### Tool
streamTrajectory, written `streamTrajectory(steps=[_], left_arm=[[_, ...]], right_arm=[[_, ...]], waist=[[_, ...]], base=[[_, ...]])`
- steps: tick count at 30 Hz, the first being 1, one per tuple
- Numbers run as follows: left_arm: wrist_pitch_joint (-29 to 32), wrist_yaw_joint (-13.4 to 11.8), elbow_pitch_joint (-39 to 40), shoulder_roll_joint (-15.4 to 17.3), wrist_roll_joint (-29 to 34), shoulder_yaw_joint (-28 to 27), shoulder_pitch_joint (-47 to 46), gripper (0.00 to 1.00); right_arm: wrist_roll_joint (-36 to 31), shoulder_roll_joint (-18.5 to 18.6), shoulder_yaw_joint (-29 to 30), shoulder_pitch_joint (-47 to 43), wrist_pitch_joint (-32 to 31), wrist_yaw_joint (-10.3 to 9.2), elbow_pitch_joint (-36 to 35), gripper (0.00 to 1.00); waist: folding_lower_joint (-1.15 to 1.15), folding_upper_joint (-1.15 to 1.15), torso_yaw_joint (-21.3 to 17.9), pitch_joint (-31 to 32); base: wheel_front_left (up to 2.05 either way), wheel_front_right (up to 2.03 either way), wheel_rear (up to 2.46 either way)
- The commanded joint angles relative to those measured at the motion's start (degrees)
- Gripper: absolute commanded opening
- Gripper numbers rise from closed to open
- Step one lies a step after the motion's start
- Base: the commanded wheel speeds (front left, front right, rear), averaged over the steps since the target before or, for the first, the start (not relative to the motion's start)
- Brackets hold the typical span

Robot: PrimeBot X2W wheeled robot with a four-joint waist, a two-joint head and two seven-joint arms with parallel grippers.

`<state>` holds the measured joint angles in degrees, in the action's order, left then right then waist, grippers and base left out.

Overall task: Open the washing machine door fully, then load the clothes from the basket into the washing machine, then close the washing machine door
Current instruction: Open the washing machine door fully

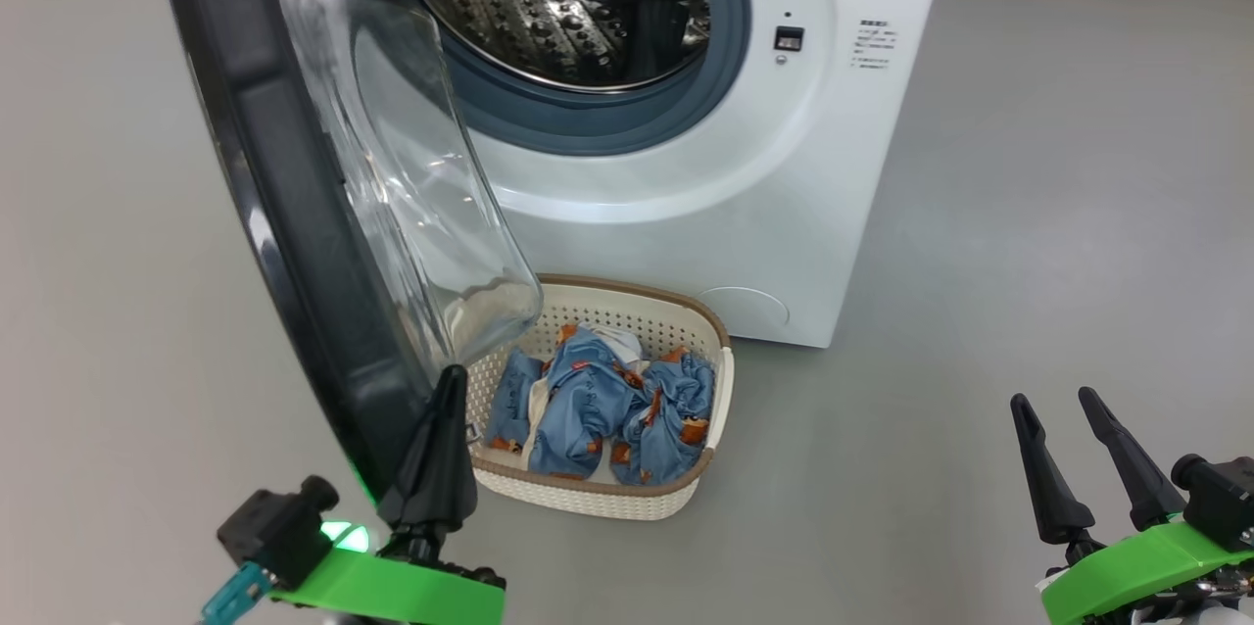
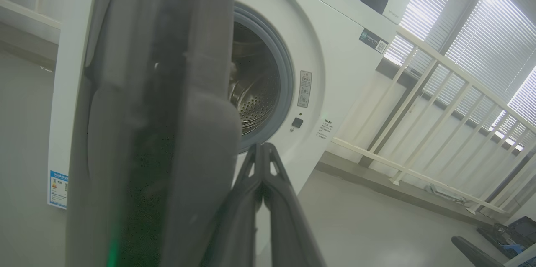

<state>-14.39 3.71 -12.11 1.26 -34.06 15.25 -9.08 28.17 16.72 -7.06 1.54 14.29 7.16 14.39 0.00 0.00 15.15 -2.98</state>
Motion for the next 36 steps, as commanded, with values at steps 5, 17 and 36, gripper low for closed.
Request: streamTrajectory(steps=[5,17,36], left_arm=[[-0.61,-2.88,4.14,2.05,1.3,-4.28,0.95,0.0],[-0.61,-5.53,5.66,4.07,2.42,-9.74,1.01,0.0],[-0.61,-5.27,-1.39,10.44,4.14,-20.91,-4.74,0.0]], right_arm=[[0.12,1.46,-0.89,-0.32,0.71,0.33,-1.48,1.0],[0.1,0.87,-1.3,-0.39,0.71,0.33,-1.21,1.0],[0.13,1.12,-1.78,-0.07,0.71,0.33,-1.36,1.0]], waist=[[0.0,0.0,2.13,-0.07],[0.0,0.0,5.53,0.1],[0.0,0.0,6.42,-1.2]], base=[[0.0,0.0,0.0],[0.0,0.0,0.0],[0.0,0.0,0.0]])
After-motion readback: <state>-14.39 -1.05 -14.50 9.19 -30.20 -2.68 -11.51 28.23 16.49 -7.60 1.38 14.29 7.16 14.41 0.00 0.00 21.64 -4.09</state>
